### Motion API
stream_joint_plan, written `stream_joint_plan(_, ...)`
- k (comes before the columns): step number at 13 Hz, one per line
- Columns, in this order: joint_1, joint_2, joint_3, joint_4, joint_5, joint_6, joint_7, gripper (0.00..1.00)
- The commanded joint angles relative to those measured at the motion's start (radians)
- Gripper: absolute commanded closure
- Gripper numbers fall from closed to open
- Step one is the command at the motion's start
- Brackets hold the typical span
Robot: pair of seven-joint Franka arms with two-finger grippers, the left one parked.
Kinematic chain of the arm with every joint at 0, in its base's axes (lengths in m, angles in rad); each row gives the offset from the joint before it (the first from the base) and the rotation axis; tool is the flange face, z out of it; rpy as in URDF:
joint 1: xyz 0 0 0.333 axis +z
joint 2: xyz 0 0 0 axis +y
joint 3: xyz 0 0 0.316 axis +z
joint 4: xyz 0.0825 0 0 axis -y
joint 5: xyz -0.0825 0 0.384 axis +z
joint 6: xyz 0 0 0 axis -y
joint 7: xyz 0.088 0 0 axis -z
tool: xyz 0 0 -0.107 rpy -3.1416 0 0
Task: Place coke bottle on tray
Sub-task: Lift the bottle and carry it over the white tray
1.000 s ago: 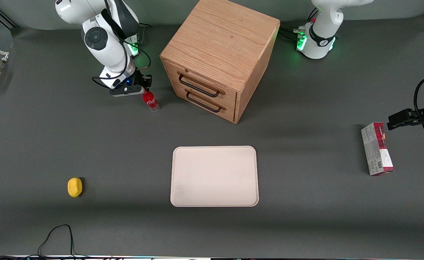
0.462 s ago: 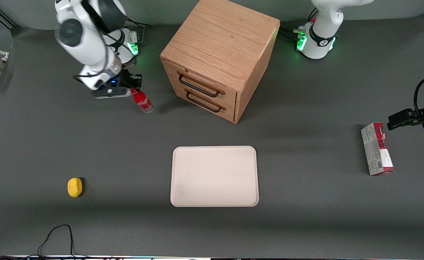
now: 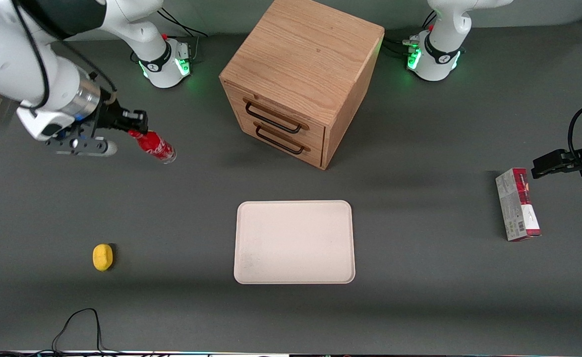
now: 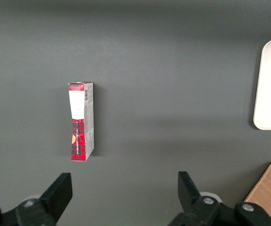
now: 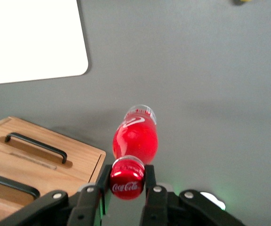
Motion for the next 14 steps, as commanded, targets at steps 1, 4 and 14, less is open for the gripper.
stream_joint_plan(1,-0.001,0.218,-0.001,0.272,0.004,-0.088,0.025,0.94)
stream_joint_plan(4,0.001,0.492,0.012,0.560,0.011,-0.070,0.106,0.92)
stream_joint_plan(14,0.019,0.727,0.083,0.626,0.009,0.327,0.373,0.89)
